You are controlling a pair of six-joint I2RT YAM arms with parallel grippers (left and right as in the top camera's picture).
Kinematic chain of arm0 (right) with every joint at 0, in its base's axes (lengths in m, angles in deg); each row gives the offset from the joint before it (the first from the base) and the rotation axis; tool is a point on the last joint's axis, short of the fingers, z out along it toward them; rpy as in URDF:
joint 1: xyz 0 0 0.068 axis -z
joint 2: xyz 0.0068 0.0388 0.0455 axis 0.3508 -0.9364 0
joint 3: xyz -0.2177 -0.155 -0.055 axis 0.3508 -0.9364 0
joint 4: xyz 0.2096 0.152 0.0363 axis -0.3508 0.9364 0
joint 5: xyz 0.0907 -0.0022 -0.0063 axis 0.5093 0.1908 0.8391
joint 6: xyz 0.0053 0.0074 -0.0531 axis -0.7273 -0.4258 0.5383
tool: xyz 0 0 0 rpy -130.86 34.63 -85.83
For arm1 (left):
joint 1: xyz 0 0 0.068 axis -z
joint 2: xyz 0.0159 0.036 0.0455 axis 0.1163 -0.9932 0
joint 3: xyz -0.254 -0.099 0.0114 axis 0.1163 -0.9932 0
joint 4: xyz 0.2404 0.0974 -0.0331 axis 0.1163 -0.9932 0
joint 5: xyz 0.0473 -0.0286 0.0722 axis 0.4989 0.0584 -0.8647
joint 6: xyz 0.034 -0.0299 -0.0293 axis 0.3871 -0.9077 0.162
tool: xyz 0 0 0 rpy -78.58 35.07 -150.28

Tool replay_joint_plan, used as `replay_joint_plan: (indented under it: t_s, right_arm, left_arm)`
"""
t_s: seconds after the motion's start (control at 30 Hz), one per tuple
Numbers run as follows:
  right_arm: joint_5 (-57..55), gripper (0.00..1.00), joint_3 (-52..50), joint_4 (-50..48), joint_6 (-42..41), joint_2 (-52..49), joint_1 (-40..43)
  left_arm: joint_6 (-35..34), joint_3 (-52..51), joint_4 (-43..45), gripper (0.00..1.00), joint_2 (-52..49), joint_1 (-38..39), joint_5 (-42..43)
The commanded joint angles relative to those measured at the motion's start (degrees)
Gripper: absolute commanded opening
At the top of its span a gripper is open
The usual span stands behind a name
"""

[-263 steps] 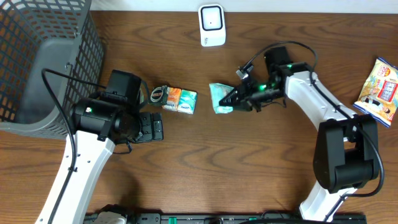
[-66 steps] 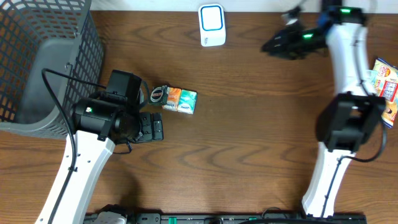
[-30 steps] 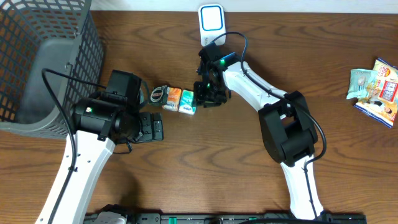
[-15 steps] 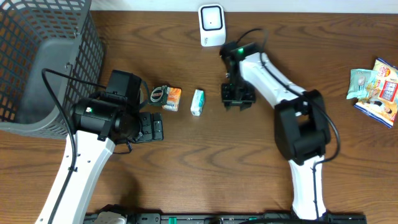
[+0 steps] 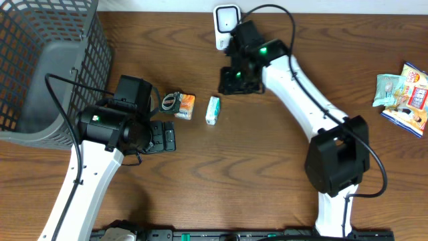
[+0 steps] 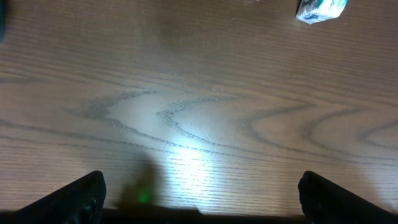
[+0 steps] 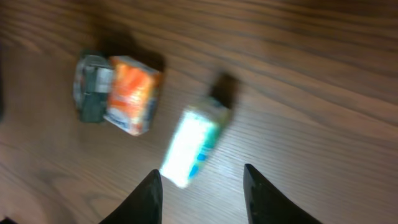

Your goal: Scan the item barcode

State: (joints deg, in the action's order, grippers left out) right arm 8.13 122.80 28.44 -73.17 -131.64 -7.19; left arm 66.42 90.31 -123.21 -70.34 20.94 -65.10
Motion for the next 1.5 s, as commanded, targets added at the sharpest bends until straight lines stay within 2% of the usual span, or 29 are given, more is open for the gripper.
replay_joint_plan:
  t_s: [0.0, 0.2, 0.4, 0.57, 0.8, 1.0, 1.33, 1.47]
  right_arm:
    - [-3.3, 0.34, 0.4, -1.5, 0.1, -1.5, -3.7]
    - [-15.3, 0.35, 0.4, -2.1, -6.6, -5.8, -7.8]
    - [-21.0, 0.37, 0.4, -0.9, -7.0, -10.8, -8.6]
    - [-23.6, 0.40, 0.5, 3.2, -7.1, -10.6, -7.0]
    - [-23.3, 0.46, 0.5, 9.8, -6.5, -6.5, -3.7]
    - [-21.2, 0.48, 0.5, 14.2, -1.7, -3.7, -1.4]
    - [-20.2, 0.45, 0.4, 18.0, 0.1, -3.5, 2.7]
    - [-9.0, 0.43, -0.2, 16.3, 4.3, -3.5, 7.5]
  left_arm:
    - [-0.5, -0.2, -0.1, 0.97, -0.2, -0.2, 0.5]
    - [-0.5, -0.2, -0.1, 0.98, -0.2, -0.2, 0.5]
    - [-0.5, -0.2, -0.2, 0.98, -0.2, -0.2, 0.5]
    - [-0.5, -0.2, -0.2, 0.98, -0.2, -0.2, 0.5]
    - [-0.5, -0.2, -0.1, 0.98, -0.2, -0.2, 0.5]
    - [-0.5, -0.2, -0.2, 0.98, -0.2, -0.2, 0.5]
    - [-0.5, -0.2, -0.2, 0.97, -0.2, -0.2, 0.5]
    - [-0.5, -0.2, -0.1, 0.98, -0.2, -0.2, 0.5]
